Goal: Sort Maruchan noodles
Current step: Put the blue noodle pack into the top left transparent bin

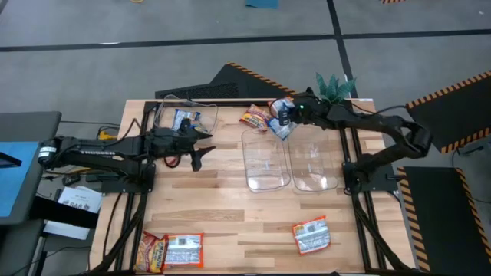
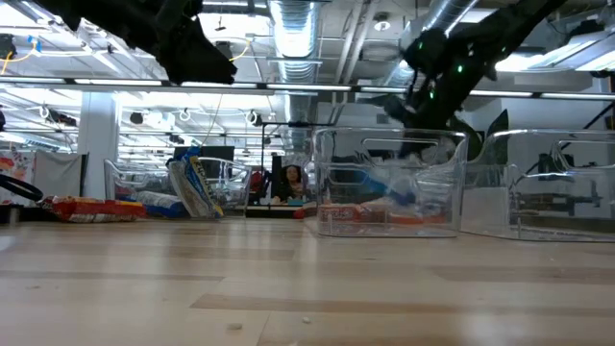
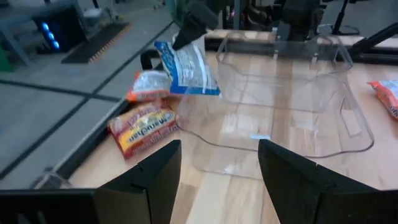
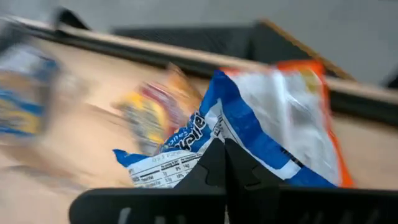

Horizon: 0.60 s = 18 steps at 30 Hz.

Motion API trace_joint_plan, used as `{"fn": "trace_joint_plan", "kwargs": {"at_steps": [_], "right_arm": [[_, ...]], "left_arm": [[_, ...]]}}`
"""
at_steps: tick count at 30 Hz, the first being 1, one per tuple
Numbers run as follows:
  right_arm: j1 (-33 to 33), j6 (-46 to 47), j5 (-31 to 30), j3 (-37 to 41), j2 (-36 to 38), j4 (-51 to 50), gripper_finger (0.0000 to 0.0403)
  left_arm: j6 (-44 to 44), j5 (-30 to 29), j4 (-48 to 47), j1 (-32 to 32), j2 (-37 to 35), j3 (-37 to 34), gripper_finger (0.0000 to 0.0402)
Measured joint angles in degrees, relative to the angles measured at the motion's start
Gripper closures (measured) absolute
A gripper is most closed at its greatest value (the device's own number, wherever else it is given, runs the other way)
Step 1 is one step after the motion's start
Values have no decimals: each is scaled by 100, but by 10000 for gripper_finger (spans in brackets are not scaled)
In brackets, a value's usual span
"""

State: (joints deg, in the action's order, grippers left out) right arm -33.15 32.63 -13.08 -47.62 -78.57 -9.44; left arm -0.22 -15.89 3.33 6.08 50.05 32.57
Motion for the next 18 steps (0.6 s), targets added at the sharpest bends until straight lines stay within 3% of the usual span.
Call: {"fn": "trace_joint_plan", "kwargs": {"at_steps": [6, 10, 18], "right_arm": [[472, -316, -32, -7, 376, 1050, 396], [744, -431, 8, -13, 325, 1992, 396], [1085, -420, 254, -316, -764, 3779, 396]], "left_arm": [[279, -15, -78, -2, -781, -16, 198], [399, -185, 267, -2, -1483, -415, 198], [356, -561, 350, -2, -2650, -760, 198]]}}
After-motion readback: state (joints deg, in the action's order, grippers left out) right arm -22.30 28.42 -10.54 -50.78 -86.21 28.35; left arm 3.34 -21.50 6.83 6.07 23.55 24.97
